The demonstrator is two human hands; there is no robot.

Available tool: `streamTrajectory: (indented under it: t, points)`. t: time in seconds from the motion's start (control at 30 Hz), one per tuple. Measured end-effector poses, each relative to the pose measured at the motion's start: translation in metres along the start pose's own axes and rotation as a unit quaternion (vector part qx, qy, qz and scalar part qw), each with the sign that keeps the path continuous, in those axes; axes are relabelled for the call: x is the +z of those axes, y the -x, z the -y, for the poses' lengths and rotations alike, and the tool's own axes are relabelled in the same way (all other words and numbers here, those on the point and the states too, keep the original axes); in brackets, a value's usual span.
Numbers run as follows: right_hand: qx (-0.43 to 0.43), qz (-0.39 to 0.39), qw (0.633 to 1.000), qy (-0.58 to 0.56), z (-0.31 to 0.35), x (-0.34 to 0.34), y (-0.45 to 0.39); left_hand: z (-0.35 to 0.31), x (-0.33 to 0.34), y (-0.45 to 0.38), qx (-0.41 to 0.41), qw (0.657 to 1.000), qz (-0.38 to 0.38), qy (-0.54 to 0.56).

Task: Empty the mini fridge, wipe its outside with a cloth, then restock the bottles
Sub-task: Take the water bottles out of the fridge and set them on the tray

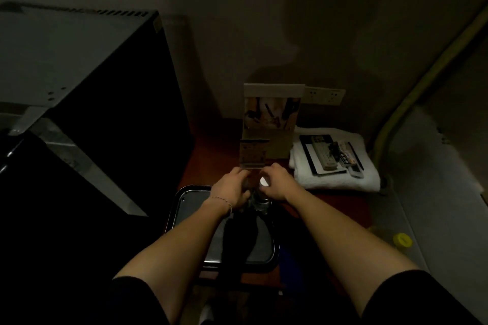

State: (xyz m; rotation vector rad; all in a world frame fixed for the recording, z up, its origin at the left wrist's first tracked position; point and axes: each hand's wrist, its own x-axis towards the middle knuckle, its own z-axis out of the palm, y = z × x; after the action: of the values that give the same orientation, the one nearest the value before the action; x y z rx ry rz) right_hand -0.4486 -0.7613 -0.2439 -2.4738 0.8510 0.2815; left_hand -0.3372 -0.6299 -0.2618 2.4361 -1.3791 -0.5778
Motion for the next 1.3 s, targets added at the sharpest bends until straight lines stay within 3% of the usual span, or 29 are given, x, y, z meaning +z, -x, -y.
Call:
streamTrajectory:
  t: [0.33,0.67,0.87,1.3]
  points:
    - [-0.016,-0.024,1.000,-0.011,0.000,-0.006,0.020,-0.006,-0.012,0.025,-0.031,0.997,-0.068,-0.035]
    - [-0.021,-0.041,0.992,0.114,0.022,0.004,0.079,0.000,-0.012,0.089,-0.035,0.989,-0.130,-0.056]
    - [0.032,-0.064,0.991,0.111,0.049,0.023,0.147,0.007,-0.010,0.159,-0.006,0.990,-0.134,-0.049]
    - [0.050,-0.072,0.993,0.083,0.123,0.101,0.305,0.019,0.021,0.323,0.005,0.997,-0.057,-0.053]
